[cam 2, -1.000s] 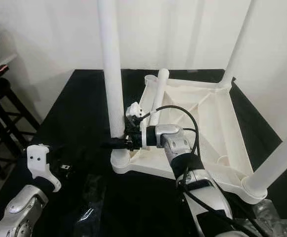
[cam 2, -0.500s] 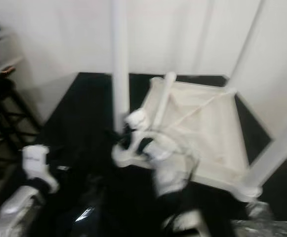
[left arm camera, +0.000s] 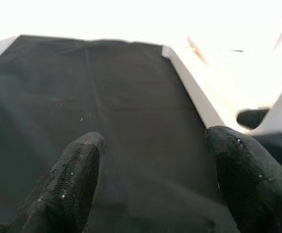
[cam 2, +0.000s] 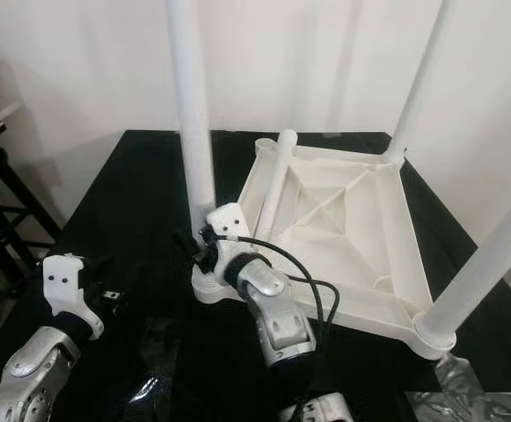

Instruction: Building children table

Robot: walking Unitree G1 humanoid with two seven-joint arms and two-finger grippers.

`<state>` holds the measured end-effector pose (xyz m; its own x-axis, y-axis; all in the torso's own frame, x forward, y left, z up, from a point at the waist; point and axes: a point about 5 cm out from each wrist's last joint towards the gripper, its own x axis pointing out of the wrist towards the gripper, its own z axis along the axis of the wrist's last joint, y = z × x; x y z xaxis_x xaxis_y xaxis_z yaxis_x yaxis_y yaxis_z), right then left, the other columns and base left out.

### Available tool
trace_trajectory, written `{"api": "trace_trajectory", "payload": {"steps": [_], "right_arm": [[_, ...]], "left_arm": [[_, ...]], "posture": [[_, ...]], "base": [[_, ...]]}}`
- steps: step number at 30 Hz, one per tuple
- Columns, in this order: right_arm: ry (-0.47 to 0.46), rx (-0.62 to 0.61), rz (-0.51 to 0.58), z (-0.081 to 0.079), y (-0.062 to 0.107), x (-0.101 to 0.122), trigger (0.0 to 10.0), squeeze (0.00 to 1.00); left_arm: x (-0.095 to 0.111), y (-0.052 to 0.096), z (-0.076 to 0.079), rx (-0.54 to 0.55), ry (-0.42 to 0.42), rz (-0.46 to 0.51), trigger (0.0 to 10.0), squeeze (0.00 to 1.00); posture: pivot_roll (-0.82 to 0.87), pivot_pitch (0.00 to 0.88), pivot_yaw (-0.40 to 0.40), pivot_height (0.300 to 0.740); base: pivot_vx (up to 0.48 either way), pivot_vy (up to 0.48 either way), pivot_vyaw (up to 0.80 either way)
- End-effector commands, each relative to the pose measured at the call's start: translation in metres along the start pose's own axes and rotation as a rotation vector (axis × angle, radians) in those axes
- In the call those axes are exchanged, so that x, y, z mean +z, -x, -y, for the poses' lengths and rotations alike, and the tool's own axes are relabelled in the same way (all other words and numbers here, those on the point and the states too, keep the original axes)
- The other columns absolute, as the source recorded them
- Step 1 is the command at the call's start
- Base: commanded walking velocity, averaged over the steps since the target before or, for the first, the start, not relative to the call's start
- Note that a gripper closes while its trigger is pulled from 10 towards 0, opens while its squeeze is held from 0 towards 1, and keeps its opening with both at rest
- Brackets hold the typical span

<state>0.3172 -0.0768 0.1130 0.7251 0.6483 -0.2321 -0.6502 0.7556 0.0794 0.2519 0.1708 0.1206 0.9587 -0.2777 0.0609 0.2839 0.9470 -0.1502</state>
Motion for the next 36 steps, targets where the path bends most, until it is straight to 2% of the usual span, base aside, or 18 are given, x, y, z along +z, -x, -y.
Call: {"api": "trace_trajectory", "payload": {"steps": [1, 2, 3, 4, 7, 8, 9, 10, 12, 15, 16, 17, 18, 23, 33, 34, 35, 36], "right_arm": [[-0.005, 0.027, 0.008, 0.005, 0.002, 0.006, 10.0, 1.00], [0.004, 0.106, 0.034, 0.006, 0.001, 0.015, 10.0, 1.00], [0.004, 0.106, 0.034, 0.006, 0.001, 0.015, 10.0, 1.00], [0.024, 0.188, 0.052, 0.009, -0.002, 0.023, 10.0, 1.00], [0.038, 0.244, 0.063, 0.011, -0.003, 0.028, 10.0, 1.00], [0.060, 0.333, 0.067, 0.015, -0.004, 0.034, 10.0, 0.69], [0.060, 0.333, 0.067, 0.015, -0.004, 0.034, 10.0, 0.69], [0.086, 0.394, 0.070, 0.018, -0.005, 0.040, 10.0, 0.00], [0.118, 0.507, 0.060, 0.026, -0.006, 0.053, 10.0, 0.00], [0.132, 0.573, 0.042, 0.028, -0.005, 0.057, 10.0, 0.00], [0.133, 0.688, 0.007, 0.029, -0.003, 0.062, 9.6, 0.00], [0.133, 0.688, 0.007, 0.029, -0.003, 0.062, 9.6, 0.00], [0.123, 0.723, -0.010, 0.030, -0.002, 0.062, 0.0, 0.00], [0.100, 0.751, -0.036, 0.033, -0.002, 0.061, 0.0, 0.00], [0.128, 0.707, -0.064, 0.043, 0.000, 0.053, 0.0, 0.00], [0.154, 0.626, -0.080, 0.049, 0.003, 0.046, 0.0, 0.00], [0.098, 0.216, -0.059, 0.056, -0.005, 0.031, 0.0, 0.00], [0.098, 0.216, -0.059, 0.056, -0.005, 0.031, 0.0, 0.00]], "left_arm": [[-0.004, 0.000, -0.001, -0.004, 0.023, -0.018, 10.0, 0.00], [-0.004, -0.001, -0.001, -0.005, 0.026, -0.020, 10.0, 0.00], [-0.004, -0.001, -0.001, -0.005, 0.026, -0.020, 10.0, 0.00], [-0.005, -0.001, -0.002, -0.005, 0.028, -0.022, 10.0, 0.00], [-0.005, -0.002, -0.002, -0.006, 0.029, -0.023, 10.0, 0.00], [-0.005, -0.003, -0.002, -0.007, 0.031, -0.025, 10.0, 0.00], [-0.005, -0.003, -0.002, -0.007, 0.031, -0.025, 10.0, 0.00], [-0.006, -0.003, -0.001, -0.008, 0.034, -0.026, 10.0, 0.00], [-0.007, -0.004, -0.001, -0.009, 0.040, -0.027, 10.0, 0.00], [-0.007, -0.005, -0.001, -0.009, 0.042, -0.026, 10.0, 0.00], [-0.007, -0.005, -0.002, -0.010, 0.044, -0.025, 10.0, 0.00], [-0.007, -0.005, -0.002, -0.010, 0.044, -0.025, 10.0, 0.00], [-0.007, -0.006, -0.002, -0.010, 0.045, -0.025, 10.0, 0.00], [-0.007, -0.006, -0.002, -0.012, 0.046, -0.025, 10.0, 0.00], [-0.008, -0.008, -0.001, -0.016, 0.038, -0.025, 10.0, 0.00], [-0.008, -0.006, 0.000, -0.021, 0.025, -0.030, 10.0, 0.00], [-0.007, 0.002, 0.003, -0.047, -0.016, -0.039, 10.0, 0.00], [-0.007, 0.002, 0.003, -0.047, -0.016, -0.039, 10.0, 0.00]], "posture": [[0.01, 0.017, 0.014, 0.740], [0.01, 0.017, 0.014, 0.740], [0.01, 0.017, 0.014, 0.740], [0.00, 0.006, 0.018, 0.740], [0.00, 0.006, 0.018, 0.740], [0.01, 0.000, 0.017, 0.740], [0.01, 0.000, 0.017, 0.740], [0.02, 0.000, 0.013, 0.740], [0.03, 0.000, 0.008, 0.740], [0.03, 0.000, 0.005, 0.740], [0.04, 0.000, 0.001, 0.740], [0.04, 0.000, 0.001, 0.740], [0.05, 0.000, 0.002, 0.740], [0.05, 0.000, 0.000, 0.740], [0.04, 0.000, -0.001, 0.740], [0.04, 0.000, 0.001, 0.740], [0.02, 0.000, 0.007, 0.740], [0.02, 0.000, 0.007, 0.740]], "base": [[0.000, 0.000, 0.00], [0.000, 0.000, 0.00], [0.000, 0.000, 0.00], [0.000, 0.000, 0.00], [0.000, 0.000, 0.00], [0.000, 0.000, 0.00], [0.000, 0.000, 0.00], [0.000, 0.000, 0.00], [0.000, 0.000, 0.00], [0.000, 0.000, 0.00], [0.000, 0.000, 0.00], [0.000, 0.000, 0.00], [0.000, 0.000, 0.00], [0.000, 0.000, 0.00], [0.000, 0.000, 0.00], [0.000, 0.000, 0.00], [0.000, 0.000, 0.00], [0.000, 0.000, 0.00]]}}
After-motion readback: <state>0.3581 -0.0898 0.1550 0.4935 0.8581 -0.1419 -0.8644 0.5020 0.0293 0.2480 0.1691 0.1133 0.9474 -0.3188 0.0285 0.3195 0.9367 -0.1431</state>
